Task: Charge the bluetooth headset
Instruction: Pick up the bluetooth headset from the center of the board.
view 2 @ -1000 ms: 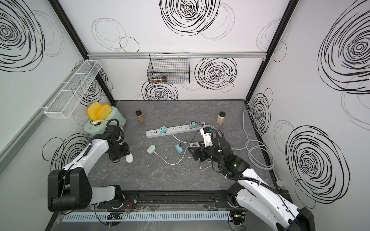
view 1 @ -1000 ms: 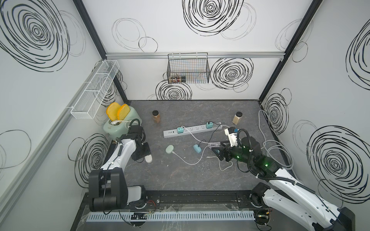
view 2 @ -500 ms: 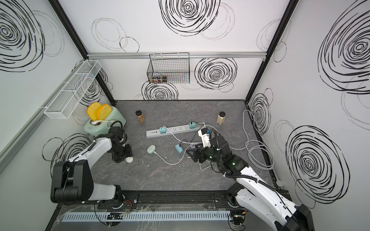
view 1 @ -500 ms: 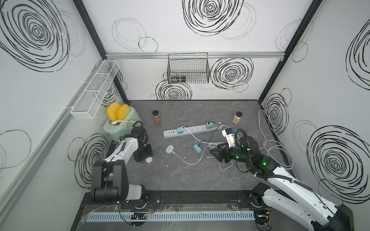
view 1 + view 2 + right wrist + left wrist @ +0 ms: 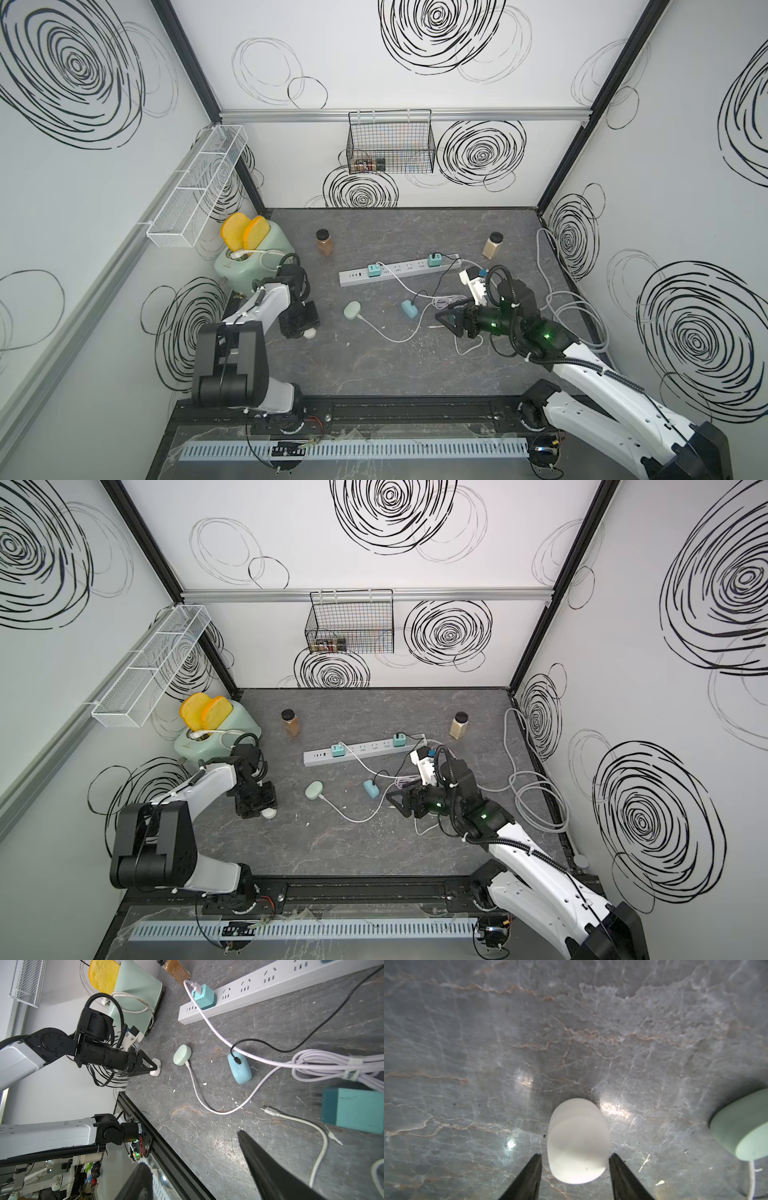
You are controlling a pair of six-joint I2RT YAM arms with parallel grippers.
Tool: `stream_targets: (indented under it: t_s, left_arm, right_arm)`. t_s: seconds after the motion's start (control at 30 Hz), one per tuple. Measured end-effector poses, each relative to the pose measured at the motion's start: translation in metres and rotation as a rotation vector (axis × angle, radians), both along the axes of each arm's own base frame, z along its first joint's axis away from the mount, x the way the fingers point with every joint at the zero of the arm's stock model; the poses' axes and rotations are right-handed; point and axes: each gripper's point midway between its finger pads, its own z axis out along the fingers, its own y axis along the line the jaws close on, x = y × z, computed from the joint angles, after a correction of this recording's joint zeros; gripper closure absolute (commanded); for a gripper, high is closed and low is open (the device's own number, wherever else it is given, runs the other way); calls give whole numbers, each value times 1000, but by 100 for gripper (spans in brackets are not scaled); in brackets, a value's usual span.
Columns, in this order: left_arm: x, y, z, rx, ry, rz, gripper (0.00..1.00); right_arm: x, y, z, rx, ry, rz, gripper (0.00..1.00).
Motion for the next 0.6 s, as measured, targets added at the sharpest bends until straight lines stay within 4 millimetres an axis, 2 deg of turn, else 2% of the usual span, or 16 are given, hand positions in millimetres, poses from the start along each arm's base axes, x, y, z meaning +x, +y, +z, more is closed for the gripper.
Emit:
stream_targets:
  t_s: [0.17,0.43,0.5,0.6]
  left_arm:
    - [0,-1,-2,-1,12,-2,50]
    - [3,-3,-2,-12,10,-10,66]
    - [4,-7,-1,-37,3,-24,69]
    - [11,-19,10,-96,-60,-52,69]
  right_arm:
    - [2,-3,0,2,2,-11,27]
    - [4,-6,3,9,-3,-21,27]
    - [4,-7,3,10,-4,-24,27]
    - [5,-8,3,12,-3,-26,27]
